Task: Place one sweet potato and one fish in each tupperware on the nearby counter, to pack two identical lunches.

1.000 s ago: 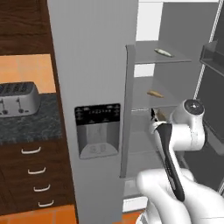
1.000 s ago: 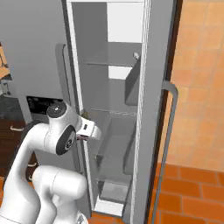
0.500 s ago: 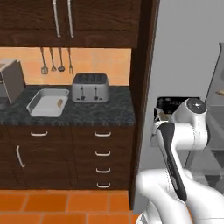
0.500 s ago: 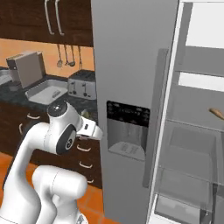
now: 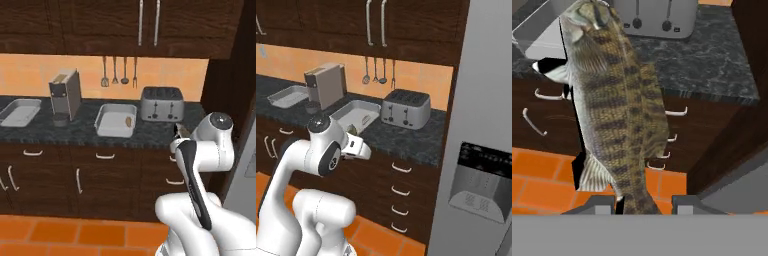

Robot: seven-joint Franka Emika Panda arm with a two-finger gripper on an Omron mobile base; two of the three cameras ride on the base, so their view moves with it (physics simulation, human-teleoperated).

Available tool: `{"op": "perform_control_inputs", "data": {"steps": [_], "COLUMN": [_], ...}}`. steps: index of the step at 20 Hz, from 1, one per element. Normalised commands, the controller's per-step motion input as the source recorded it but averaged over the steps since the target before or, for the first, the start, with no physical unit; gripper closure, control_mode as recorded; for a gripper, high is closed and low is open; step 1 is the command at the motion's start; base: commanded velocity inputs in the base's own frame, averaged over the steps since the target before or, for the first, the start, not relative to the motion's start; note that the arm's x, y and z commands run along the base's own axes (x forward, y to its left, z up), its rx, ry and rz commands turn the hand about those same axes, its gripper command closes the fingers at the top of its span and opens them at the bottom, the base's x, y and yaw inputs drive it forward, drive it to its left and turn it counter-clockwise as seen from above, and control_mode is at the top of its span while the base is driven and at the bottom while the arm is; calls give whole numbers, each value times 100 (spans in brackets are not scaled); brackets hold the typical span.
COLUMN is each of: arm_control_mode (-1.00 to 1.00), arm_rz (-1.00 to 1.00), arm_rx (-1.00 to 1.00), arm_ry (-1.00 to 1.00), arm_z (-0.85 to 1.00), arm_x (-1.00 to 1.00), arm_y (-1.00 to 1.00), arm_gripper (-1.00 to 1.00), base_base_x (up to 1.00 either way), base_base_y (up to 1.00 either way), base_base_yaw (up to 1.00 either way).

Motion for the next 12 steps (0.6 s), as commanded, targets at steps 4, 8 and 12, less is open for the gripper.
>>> {"op": "perform_control_inputs", "data": {"steps": [4,8,12], "arm_control_mode": [100,100,100], "arm_rz": [0,0,0], "arm_rx": [0,0,0], "arm_ry": [0,0,0], "arm_z": [0,0,0], "arm_x": [0,0,0], "arm_y": [0,0,0], "arm_gripper": [100,100,100], "base_base_x": [86,86,80], "base_base_y": [100,100,99], "base_base_yaw": [-39,-45,-36]}}
